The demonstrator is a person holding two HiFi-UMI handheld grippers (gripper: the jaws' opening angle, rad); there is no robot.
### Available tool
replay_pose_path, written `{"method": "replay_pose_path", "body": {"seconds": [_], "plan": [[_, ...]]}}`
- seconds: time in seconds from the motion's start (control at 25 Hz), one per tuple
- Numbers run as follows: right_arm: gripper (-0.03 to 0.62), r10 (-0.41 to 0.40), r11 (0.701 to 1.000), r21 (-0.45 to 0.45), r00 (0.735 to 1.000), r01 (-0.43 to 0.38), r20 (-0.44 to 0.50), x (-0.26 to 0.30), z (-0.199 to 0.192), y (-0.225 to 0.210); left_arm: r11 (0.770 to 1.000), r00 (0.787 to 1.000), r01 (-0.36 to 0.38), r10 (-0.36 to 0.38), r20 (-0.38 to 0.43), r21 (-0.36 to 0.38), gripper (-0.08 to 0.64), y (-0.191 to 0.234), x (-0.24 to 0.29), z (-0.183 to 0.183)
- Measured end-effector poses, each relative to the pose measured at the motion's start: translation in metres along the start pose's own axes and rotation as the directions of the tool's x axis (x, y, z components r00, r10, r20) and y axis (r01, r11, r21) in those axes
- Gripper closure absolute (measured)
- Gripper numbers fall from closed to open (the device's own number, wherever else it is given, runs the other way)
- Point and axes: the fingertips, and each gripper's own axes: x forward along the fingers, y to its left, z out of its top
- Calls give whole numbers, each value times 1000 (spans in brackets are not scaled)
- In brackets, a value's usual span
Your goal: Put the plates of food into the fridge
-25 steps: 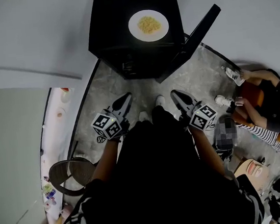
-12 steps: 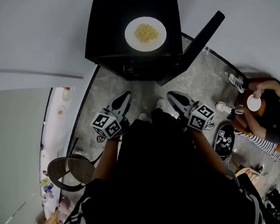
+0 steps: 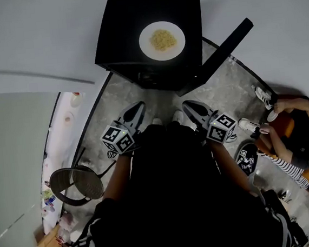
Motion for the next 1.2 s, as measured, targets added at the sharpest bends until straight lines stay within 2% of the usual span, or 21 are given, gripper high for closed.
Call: {"method": "replay_pose_path", "body": {"seconds": [0.32, 0.6, 0.84, 0.92, 1.04, 1.08, 1.12, 1.2], "plan": [[566, 70, 996, 47, 997, -71, 30, 31, 19, 26, 1000, 1000, 13, -13, -6, 6, 535, 14, -2, 9], [566, 53, 995, 82, 996, -59, 75, 59, 39, 41, 998, 998, 61, -61, -10, 19, 535, 24, -4, 17], [566, 28, 999, 32, 995, -31, 94, 72, 48, 51, 996, 996, 85, -85, 3, 2, 535, 36, -9, 19], [565, 23, 998, 61, 993, -30, 112, 75, 51, 51, 996, 996, 92, -92, 0, -4, 535, 38, -10, 18], [562, 3, 988, 155, 987, -29, 163, 80, 61, 47, 995, 995, 103, -103, -7, -11, 535, 41, -11, 17], [524, -5, 982, 186, 984, -29, 177, 83, 64, 46, 994, 994, 105, -105, -7, -12, 535, 42, -11, 17], [447, -8, 977, 212, 982, -32, 188, 86, 67, 44, 994, 994, 106, -106, -8, -13, 535, 43, -11, 17], [434, -6, 963, 265, 976, -53, 216, 94, 74, 43, 994, 994, 107, -107, -12, -17, 535, 47, -12, 17]]}}
